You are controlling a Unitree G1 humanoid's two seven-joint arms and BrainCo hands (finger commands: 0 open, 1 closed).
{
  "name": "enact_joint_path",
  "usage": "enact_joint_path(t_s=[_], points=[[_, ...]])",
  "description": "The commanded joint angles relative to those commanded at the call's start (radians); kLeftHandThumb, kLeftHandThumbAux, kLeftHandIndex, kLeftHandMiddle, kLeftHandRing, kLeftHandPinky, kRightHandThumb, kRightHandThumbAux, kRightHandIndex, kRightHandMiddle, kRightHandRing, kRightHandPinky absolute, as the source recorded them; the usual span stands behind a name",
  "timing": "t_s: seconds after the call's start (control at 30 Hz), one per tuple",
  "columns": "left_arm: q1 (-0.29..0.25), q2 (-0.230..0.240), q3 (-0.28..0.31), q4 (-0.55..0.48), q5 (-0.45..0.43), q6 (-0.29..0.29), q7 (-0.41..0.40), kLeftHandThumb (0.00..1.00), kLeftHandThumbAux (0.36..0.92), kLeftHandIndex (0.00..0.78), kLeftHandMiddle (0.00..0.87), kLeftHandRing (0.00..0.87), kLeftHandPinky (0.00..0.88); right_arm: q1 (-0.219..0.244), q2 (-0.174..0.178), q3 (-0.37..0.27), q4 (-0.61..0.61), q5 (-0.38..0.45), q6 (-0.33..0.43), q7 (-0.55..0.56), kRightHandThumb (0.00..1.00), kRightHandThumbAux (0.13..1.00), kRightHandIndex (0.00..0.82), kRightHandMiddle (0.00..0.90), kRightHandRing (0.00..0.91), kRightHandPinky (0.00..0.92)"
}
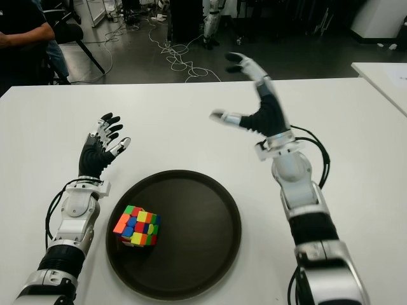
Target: Pick up the Rubik's Cube and put it in the plate
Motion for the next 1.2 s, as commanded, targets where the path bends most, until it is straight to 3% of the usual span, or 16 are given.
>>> enact_joint_path(t_s=[0.07,0.17,0.33,0.5,0.63,0.8,1.0,1.2], points=[[-0.001,0.0,0.001,0.004,-0.002,-0.003,0.0,0.052,0.722,0.089,0.157,0.14,0.119,-0.004,0.015,-0.013,-0.016,0.041,0.019,0.02,0.19,0.754,0.167,0.241,0.271,0.298],[-0.004,0.001,0.001,0.014,-0.003,-0.014,0.003,0.053,0.724,0.082,0.15,0.133,0.115,-0.013,0.007,-0.011,-0.173,-0.001,0.045,-0.036,0.224,0.744,0.162,0.244,0.275,0.299],[-0.008,0.004,0.002,0.026,-0.005,-0.024,0.002,0.053,0.725,0.091,0.16,0.142,0.121,0.057,0.033,0.019,-0.364,-0.142,0.054,-0.142,0.248,0.754,0.179,0.256,0.28,0.287],[-0.011,0.009,0.001,0.037,-0.003,-0.03,0.002,0.047,0.72,0.089,0.16,0.136,0.108,0.051,0.012,0.023,-0.274,-0.215,0.012,-0.208,0.234,0.79,0.176,0.251,0.272,0.274],[-0.01,0.011,0.002,0.037,-0.005,-0.028,0.001,0.042,0.731,0.084,0.153,0.13,0.112,0.065,0.002,0.019,-0.104,-0.205,-0.072,-0.218,0.237,0.8,0.171,0.255,0.277,0.281],[-0.008,0.012,0.003,0.034,-0.007,-0.024,0.001,0.033,0.731,0.081,0.15,0.129,0.103,0.108,0.022,0.017,0.018,-0.145,-0.1,-0.163,0.245,0.793,0.164,0.254,0.283,0.299],[-0.001,0.007,0.007,0.026,-0.022,-0.022,-0.008,0.043,0.736,0.083,0.156,0.137,0.111,0.082,0.041,0.006,-0.021,-0.074,0.018,-0.11,0.264,0.782,0.157,0.241,0.279,0.31],[0.001,0.007,0.009,0.021,-0.025,-0.021,-0.012,0.05,0.721,0.077,0.152,0.137,0.113,0.078,0.04,0.007,-0.065,-0.075,0.106,-0.121,0.28,0.772,0.157,0.231,0.271,0.309]])
